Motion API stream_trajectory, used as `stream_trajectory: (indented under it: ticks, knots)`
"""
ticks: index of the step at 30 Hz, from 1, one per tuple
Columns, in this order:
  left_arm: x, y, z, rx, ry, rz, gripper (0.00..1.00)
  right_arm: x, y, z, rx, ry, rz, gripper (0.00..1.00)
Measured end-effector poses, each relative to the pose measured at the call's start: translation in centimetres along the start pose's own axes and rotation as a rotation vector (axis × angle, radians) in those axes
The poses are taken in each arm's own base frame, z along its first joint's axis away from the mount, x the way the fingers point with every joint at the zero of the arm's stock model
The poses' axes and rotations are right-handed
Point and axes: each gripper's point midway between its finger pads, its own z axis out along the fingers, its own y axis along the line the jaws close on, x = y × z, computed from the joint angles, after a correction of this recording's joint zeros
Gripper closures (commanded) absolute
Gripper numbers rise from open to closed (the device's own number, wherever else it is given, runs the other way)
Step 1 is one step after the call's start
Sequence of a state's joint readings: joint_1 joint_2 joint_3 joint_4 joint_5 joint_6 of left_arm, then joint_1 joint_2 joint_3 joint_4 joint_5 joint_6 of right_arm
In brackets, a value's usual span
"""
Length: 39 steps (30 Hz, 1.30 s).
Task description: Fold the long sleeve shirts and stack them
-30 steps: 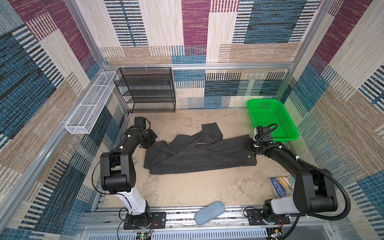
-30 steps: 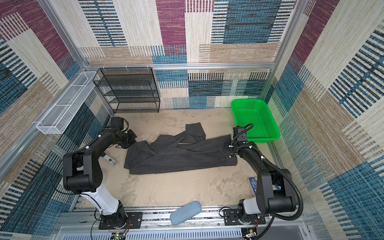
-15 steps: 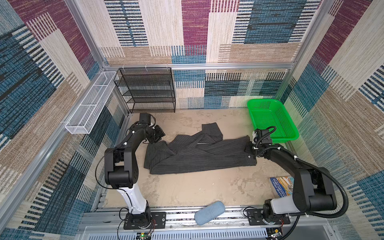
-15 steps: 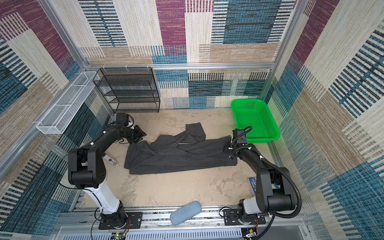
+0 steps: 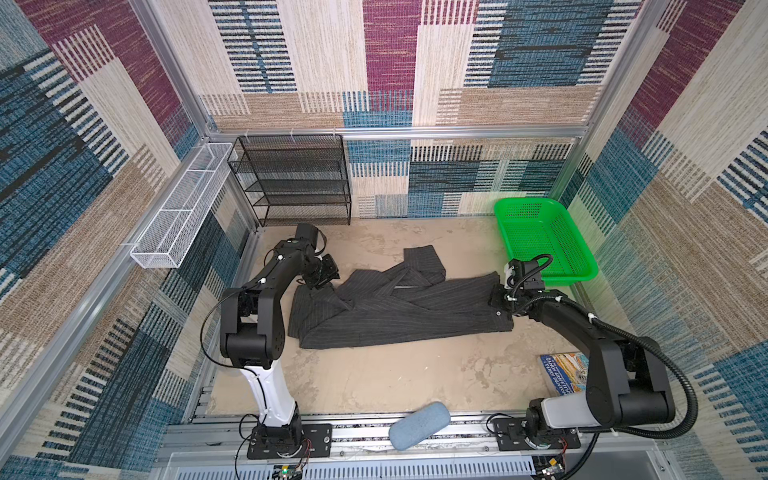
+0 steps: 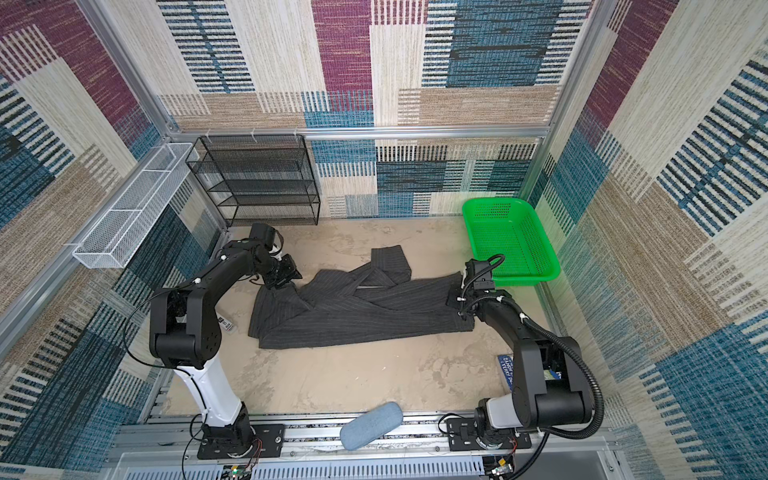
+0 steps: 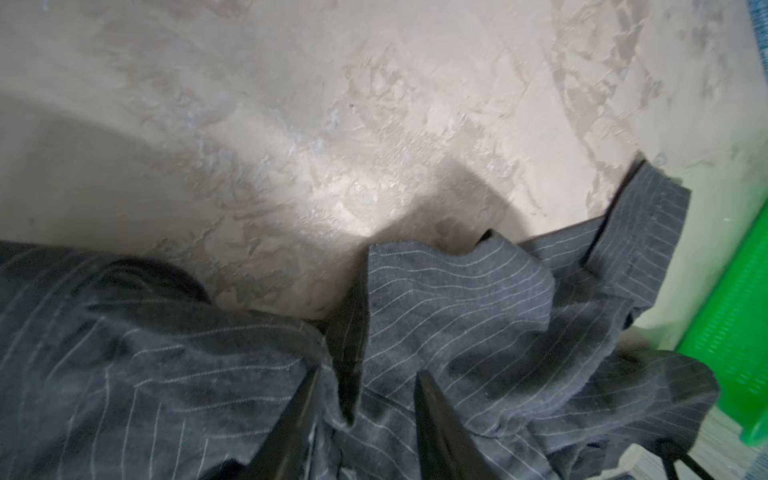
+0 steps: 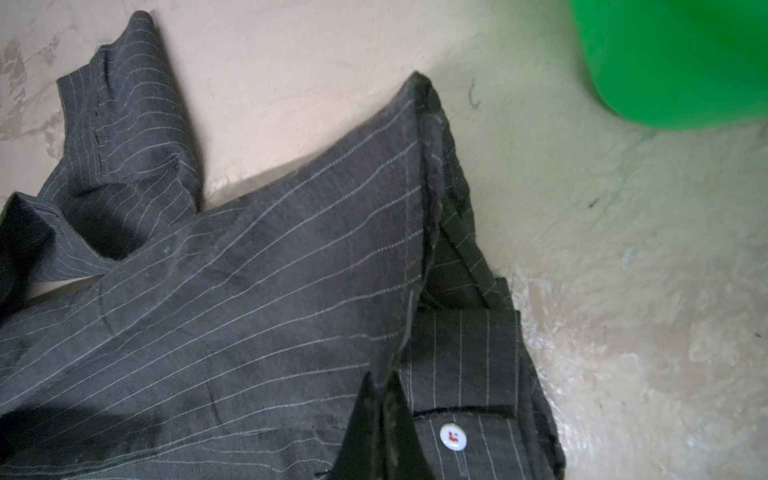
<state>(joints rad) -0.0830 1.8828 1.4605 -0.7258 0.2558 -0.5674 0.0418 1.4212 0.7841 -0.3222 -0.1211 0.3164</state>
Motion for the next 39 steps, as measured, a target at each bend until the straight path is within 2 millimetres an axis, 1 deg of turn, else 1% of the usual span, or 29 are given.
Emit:
stream_trajectory:
  ticks: [5,7,9,12,14,16,19,24,26,30,32,37,39]
  knots:
    - [0.8,0.0,0.2,-0.043,0.011,0.038,0.63,0.3,0.0,0.1,-0.005,0.002,0.000,0.97]
    - [1.0,-0.2,0.4,-0.051,0.017,0.047,0.66,0.3,0.0,0.0,-0.008,0.000,0.000,0.97]
    - [1.1,-0.1,0.8,-0.073,0.017,0.059,0.73,0.3,0.0,0.0,-0.010,-0.001,-0.001,0.97]
    - [1.1,-0.1,1.5,-0.084,0.026,0.072,0.90,0.3,0.1,0.0,-0.011,-0.002,0.000,0.97]
    - [1.0,0.3,1.8,-0.106,0.024,0.075,1.00,0.3,0.1,0.0,-0.012,-0.004,-0.001,0.97]
    - [1.0,0.4,1.8,-0.110,0.024,0.078,1.00,0.3,0.1,0.0,-0.011,-0.005,-0.001,0.97]
    - [0.7,0.6,1.3,-0.129,0.002,0.083,1.00,0.2,0.1,0.0,-0.012,-0.005,0.000,0.97]
    - [0.3,0.5,-0.7,-0.127,-0.052,0.090,1.00,0.2,0.1,0.0,-0.011,-0.005,0.000,0.98]
    - [0.4,0.8,-1.7,-0.127,-0.079,0.089,1.00,0.2,0.1,-0.1,-0.012,-0.007,0.000,0.98]
    - [0.6,2.1,-3.5,-0.122,-0.124,0.067,1.00,0.0,0.2,-0.2,-0.014,-0.015,-0.001,0.98]
    - [0.5,3.1,-4.3,-0.117,-0.148,0.046,1.00,0.0,0.1,-0.3,-0.012,-0.017,-0.002,0.98]
    - [1.0,6.5,-6.2,-0.116,-0.197,-0.029,1.00,-0.4,-0.1,-0.6,0.004,-0.034,-0.003,0.98]
    - [1.4,7.4,-6.8,-0.100,-0.206,-0.053,1.00,-0.8,0.0,-0.9,0.006,-0.048,-0.005,0.98]
